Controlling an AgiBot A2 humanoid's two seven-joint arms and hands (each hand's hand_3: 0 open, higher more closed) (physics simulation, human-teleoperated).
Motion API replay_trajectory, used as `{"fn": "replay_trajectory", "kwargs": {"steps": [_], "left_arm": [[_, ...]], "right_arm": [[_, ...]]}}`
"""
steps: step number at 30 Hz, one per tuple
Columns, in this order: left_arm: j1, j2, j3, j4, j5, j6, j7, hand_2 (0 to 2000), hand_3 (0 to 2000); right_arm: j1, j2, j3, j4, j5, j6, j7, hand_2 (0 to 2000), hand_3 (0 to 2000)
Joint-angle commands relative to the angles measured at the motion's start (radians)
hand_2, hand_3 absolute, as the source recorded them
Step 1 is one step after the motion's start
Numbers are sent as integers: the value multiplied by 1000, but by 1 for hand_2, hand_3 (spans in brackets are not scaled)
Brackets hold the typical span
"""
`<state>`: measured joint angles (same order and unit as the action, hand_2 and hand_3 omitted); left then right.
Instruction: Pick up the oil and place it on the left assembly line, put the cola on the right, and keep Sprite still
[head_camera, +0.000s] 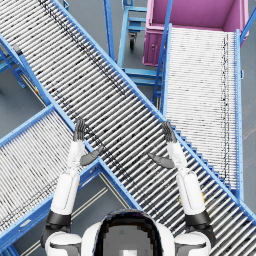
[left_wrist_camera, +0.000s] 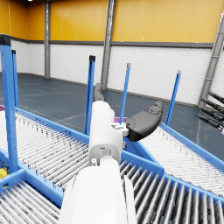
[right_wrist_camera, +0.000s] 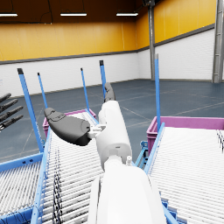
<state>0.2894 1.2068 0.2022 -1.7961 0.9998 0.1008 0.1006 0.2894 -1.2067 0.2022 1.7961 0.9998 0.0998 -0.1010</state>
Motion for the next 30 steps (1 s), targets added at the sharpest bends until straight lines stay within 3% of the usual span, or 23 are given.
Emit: {"fn": "replay_trajectory", "kwargs": {"steps": [1,9,10,14,23,24,30], "left_arm": [[0,0,0,0,0,0,0,0,0],[7,4,7,18,0,0,0,0,0],[39,22,-35,-4,0,-29,-28,0,0],[100,46,-131,-36,0,-82,-82,0,0],[141,63,-253,-69,0,-100,-100,0,0],[140,64,-269,-77,43,-100,-100,0,0],[163,66,-340,-82,215,-101,-101,0,0]], "right_arm": [[0,0,0,0,0,0,0,0,0],[20,-11,24,-24,0,0,0,0,0],[24,-17,15,4,0,-28,29,0,0],[55,-42,-76,58,0,-81,82,0,0],[92,-66,-219,125,0,-99,100,0,0],[41,-62,-219,104,44,-99,100,0,0],[44,-75,-222,106,216,-100,101,0,0]]}}
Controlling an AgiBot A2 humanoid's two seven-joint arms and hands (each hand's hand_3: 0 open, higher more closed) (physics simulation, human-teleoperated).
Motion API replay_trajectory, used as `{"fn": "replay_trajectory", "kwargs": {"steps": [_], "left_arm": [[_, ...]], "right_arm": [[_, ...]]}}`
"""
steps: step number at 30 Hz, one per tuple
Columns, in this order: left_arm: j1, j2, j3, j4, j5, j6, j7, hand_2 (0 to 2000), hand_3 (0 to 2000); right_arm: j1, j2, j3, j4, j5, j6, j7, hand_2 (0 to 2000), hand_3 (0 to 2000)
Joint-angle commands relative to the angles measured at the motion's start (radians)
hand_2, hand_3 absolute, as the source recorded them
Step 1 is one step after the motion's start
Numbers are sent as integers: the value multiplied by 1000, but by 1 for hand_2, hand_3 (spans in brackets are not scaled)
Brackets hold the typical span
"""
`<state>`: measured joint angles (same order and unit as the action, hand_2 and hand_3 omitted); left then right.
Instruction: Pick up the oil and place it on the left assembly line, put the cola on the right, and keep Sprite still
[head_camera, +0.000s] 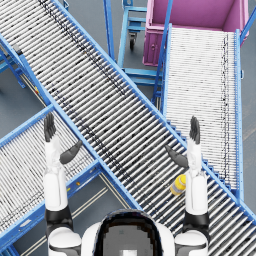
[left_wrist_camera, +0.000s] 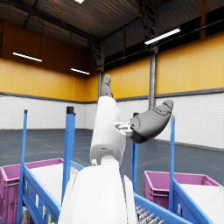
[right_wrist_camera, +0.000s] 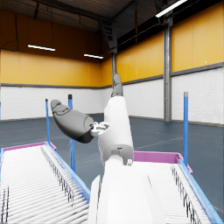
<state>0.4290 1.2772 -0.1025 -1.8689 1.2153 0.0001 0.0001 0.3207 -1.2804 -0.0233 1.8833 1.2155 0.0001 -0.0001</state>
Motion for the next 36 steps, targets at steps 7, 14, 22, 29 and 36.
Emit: {"fn": "replay_trajectory", "kwargs": {"steps": [7,14,22,29,36], "left_arm": [[27,3,-31,-7,27,0,0,0,0],[25,10,-37,-11,156,0,0,0,0],[35,15,-29,-5,184,0,0,0,0],[38,21,-9,-12,185,0,0,0,0],[52,24,-19,-11,186,0,0,0,0]], "right_arm": [[78,-9,-46,38,27,0,0,0,0],[72,-19,-44,27,29,0,0,0,0],[76,-30,-43,30,29,0,0,0,0],[0,-43,-70,22,29,0,0,0,0],[74,-35,-37,42,29,0,0,0,0]]}}
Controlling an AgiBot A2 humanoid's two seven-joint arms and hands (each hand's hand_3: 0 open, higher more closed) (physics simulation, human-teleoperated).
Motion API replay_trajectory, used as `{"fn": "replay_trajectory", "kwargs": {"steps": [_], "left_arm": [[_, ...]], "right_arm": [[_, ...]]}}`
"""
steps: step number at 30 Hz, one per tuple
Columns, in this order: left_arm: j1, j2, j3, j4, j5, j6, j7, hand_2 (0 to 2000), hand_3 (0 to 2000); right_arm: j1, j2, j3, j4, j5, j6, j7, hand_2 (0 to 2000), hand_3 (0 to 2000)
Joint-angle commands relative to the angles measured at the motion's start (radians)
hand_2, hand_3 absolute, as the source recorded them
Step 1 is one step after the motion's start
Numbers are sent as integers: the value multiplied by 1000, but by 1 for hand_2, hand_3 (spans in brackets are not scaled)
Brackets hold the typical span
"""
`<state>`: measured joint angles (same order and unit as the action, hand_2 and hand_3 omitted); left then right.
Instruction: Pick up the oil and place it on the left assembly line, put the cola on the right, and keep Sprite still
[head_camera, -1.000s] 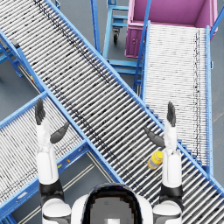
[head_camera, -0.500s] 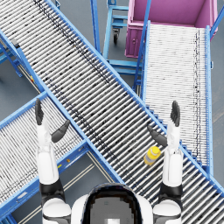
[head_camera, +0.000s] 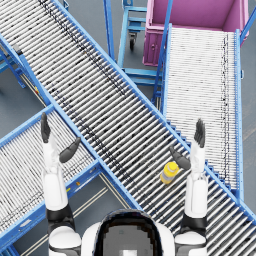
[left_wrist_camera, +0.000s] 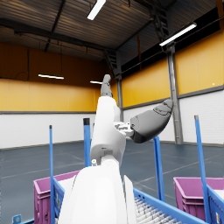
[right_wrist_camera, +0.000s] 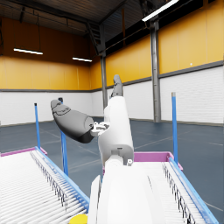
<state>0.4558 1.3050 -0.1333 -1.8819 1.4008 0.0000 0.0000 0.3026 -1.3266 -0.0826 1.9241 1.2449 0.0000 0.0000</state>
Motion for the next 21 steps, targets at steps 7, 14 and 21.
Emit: {"fn": "replay_trajectory", "kwargs": {"steps": [7,14,21], "left_arm": [[1,6,9,-13,0,0,0,0,0],[1,10,13,-20,0,0,0,0,0],[-10,17,2,-28,0,0,0,0,0]], "right_arm": [[73,0,4,0,0,0,0,0,0],[58,-9,11,16,0,0,0,0,0],[68,-15,-5,16,0,0,0,0,0]]}}
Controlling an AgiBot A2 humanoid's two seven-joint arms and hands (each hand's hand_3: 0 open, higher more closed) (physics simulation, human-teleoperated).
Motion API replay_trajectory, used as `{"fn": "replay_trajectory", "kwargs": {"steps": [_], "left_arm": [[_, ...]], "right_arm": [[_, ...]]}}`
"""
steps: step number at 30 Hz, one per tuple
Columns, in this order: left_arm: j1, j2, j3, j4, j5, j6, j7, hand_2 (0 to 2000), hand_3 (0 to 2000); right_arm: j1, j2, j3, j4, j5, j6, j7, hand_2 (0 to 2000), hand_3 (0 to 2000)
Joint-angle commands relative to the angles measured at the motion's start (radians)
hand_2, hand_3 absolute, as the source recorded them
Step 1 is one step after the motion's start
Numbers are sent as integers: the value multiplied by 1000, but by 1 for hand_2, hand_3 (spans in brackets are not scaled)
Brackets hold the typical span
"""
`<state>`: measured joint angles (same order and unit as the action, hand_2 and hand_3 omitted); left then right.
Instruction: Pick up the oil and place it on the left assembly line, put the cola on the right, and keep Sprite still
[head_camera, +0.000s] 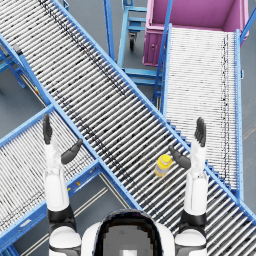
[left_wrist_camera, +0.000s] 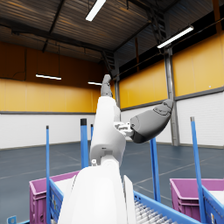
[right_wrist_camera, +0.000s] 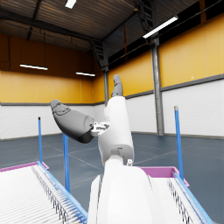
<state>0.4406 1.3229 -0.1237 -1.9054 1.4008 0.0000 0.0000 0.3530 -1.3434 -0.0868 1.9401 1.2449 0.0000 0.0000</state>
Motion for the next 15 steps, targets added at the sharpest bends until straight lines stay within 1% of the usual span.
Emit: {"fn": "replay_trajectory", "kwargs": {"steps": [1,3,4,5,8,13,15], "left_arm": [[-2,1,-2,-1,0,0,0,0,0],[5,0,-10,-9,0,0,0,0,0],[-5,3,-6,-3,0,0,0,0,0],[9,1,-9,-4,0,0,0,0,0],[-7,6,-8,-6,0,0,0,0,0],[-21,12,-8,-10,0,0,0,0,0],[-27,14,8,-23,0,0,0,0,0]], "right_arm": [[18,1,-2,0,0,0,0,0,0],[24,1,-8,5,0,0,0,0,0],[24,0,-7,0,0,0,0,0,0],[25,-1,-5,6,0,0,0,0,0],[-60,-9,28,31,0,0,0,0,0],[-152,-9,74,72,0,0,0,0,0],[-197,-3,101,64,0,0,0,0,0]]}}
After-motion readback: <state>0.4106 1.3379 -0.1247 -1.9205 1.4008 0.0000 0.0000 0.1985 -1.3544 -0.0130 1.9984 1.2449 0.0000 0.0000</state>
